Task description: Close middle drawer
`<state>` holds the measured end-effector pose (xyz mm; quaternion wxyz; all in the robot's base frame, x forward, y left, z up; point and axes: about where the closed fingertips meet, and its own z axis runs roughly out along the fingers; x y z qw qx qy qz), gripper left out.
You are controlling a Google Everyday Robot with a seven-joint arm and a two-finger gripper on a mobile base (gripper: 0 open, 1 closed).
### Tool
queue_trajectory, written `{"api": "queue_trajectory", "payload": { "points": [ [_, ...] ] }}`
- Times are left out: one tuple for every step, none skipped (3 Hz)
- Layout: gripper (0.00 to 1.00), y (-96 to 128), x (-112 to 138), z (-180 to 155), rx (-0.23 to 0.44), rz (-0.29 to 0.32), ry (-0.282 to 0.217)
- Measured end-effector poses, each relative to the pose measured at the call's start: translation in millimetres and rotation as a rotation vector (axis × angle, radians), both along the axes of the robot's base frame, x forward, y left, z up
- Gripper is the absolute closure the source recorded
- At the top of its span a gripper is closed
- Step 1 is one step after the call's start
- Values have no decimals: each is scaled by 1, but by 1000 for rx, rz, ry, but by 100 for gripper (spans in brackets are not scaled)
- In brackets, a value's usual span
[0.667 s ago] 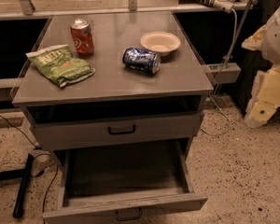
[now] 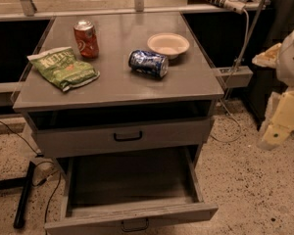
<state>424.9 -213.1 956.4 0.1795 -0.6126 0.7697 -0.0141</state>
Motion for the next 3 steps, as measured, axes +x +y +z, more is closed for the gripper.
{"api": "queue_trajectory", "payload": {
  "points": [
    [0, 4, -20, -39, 44, 31, 29],
    [18, 5, -38, -84, 91, 51, 78],
    [42, 9, -51, -125, 150, 66, 109]
  ]
}}
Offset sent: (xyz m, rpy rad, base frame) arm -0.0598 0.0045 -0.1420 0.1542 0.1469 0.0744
